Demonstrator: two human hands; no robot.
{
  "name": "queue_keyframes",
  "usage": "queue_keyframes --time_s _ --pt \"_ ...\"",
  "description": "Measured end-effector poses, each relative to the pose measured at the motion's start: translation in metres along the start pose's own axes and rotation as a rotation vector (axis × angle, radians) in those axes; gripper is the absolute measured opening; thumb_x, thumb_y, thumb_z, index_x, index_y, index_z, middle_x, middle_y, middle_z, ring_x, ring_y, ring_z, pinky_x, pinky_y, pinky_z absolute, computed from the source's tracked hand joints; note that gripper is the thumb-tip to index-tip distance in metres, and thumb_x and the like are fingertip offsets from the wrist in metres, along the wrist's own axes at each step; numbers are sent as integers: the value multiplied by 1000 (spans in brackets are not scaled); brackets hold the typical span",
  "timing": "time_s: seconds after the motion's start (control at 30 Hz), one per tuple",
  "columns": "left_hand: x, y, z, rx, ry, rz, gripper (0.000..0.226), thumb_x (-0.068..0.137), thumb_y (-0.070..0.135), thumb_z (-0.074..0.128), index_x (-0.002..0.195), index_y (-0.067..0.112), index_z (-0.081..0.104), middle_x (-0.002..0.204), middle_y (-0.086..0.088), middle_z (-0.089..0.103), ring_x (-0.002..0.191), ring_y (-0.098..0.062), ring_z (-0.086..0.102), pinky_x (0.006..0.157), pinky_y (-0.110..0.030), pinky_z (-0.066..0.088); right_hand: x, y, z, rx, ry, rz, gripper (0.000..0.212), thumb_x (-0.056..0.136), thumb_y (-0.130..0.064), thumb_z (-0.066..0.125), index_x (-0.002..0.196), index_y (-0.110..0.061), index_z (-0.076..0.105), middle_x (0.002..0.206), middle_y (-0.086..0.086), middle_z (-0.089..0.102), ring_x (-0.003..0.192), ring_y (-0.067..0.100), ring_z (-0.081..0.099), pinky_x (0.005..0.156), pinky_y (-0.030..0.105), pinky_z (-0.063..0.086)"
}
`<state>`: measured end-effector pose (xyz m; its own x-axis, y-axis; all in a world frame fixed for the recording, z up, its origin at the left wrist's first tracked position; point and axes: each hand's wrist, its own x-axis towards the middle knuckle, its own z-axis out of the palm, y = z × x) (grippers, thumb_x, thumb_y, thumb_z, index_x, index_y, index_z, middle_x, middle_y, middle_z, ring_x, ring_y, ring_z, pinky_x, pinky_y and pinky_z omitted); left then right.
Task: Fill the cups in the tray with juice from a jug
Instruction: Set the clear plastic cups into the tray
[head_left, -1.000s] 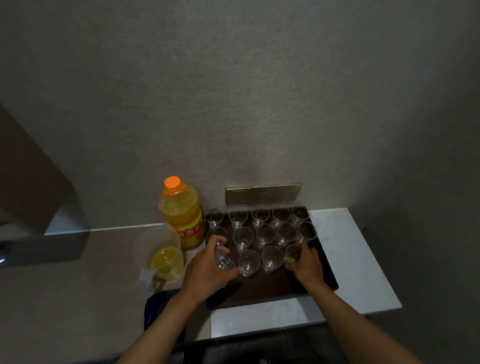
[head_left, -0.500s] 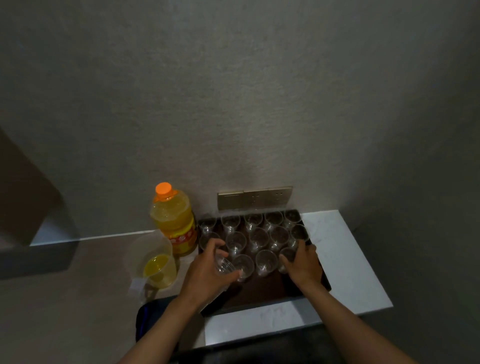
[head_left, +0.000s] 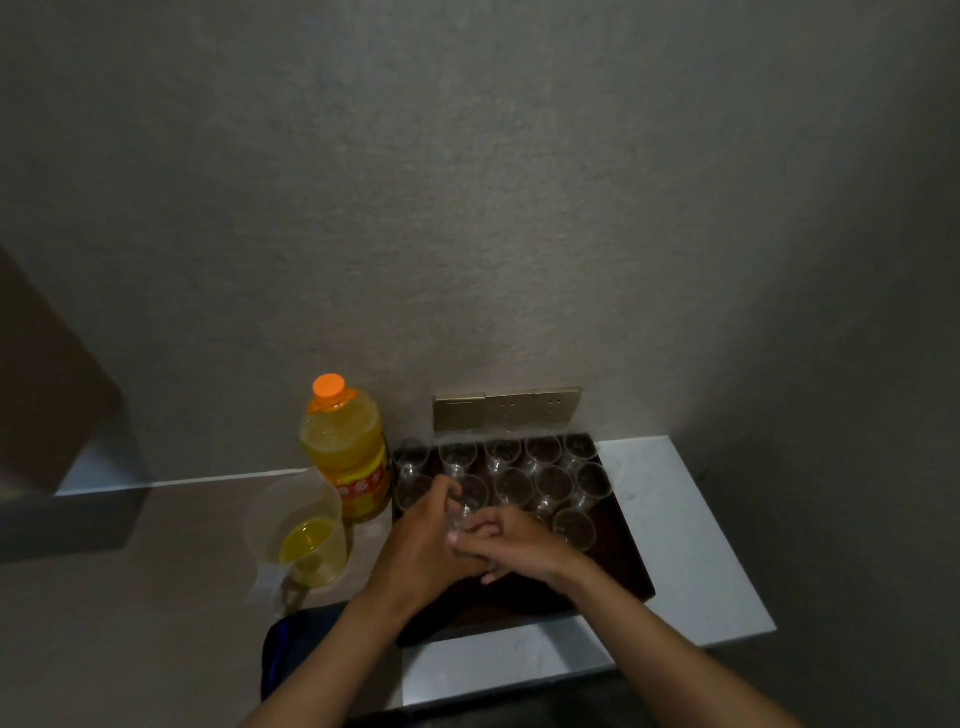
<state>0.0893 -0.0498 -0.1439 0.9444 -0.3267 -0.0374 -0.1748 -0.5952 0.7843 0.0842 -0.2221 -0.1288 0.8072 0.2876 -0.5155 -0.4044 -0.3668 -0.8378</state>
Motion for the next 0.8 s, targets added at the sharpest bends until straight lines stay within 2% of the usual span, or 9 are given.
queue_keyframes --time_s 0.1,0.17,0.23,0.3,0.43,0.53,0.67,0.73,0.8 --pt "-2 0 -4 -11 1 8 88 50 56 93 118 36 41 103 18 61 91 4 59 68 -13 45 -3 -5 3 89 64 -10 40 91 -35 78 120 -9 68 103 8 75 89 12 74 83 34 61" --pt "-2 -1 -7 -9 8 32 87 50 58 93 118 36 43 110 20 56 99 5 56 73 -11 46 -5 -4 -1 150 82 -6 41 90 -36 79 118 -8 70 108 10 77 98 21 75 90 41 60" --pt "-2 -2 -9 1 10 73 81 55 56 93 117 37 44 112 21 53 101 5 54 75 -11 45 -10 -6 -7 233 74 3 39 91 -32 78 119 -6 70 112 14 76 107 29 73 91 40 62" --pt "-1 0 -10 18 8 102 73 59 53 92 114 40 45 110 22 53 100 4 55 74 -12 45 -15 -8 -11 271 58 0 39 91 -29 77 120 -4 70 113 16 76 107 28 73 89 37 62" --pt "0 5 -9 0 18 114 61 62 51 90 105 42 49 104 22 57 96 2 58 71 -15 48 -22 -9 -16 231 79 -27 48 85 -42 77 119 -8 70 109 14 77 92 22 74 80 31 62" --pt "2 11 -3 -23 13 125 57 63 49 92 102 40 50 101 19 60 93 0 60 70 -15 49 -27 -7 -22 203 90 -30 63 76 -53 75 120 -10 69 113 13 75 106 30 73 81 33 62" --pt "9 15 5 -24 -11 129 57 63 53 90 102 40 50 102 18 60 91 -2 61 69 -20 53 -32 -1 -29 211 122 -22 54 83 -53 72 120 -14 69 111 6 76 103 24 74 81 37 64" --pt "12 19 8 -21 -13 128 57 62 55 90 102 38 52 102 18 60 91 -2 60 70 -22 53 -34 5 -36 235 178 -18 46 90 -51 70 119 -14 69 106 4 77 97 21 76 77 38 64" --pt "15 23 10 -24 -22 120 59 61 55 89 103 36 52 103 17 60 91 -1 60 71 -23 54 -35 12 -46 296 265 -12 49 89 -53 69 117 -13 68 102 6 78 93 22 77 71 38 63"
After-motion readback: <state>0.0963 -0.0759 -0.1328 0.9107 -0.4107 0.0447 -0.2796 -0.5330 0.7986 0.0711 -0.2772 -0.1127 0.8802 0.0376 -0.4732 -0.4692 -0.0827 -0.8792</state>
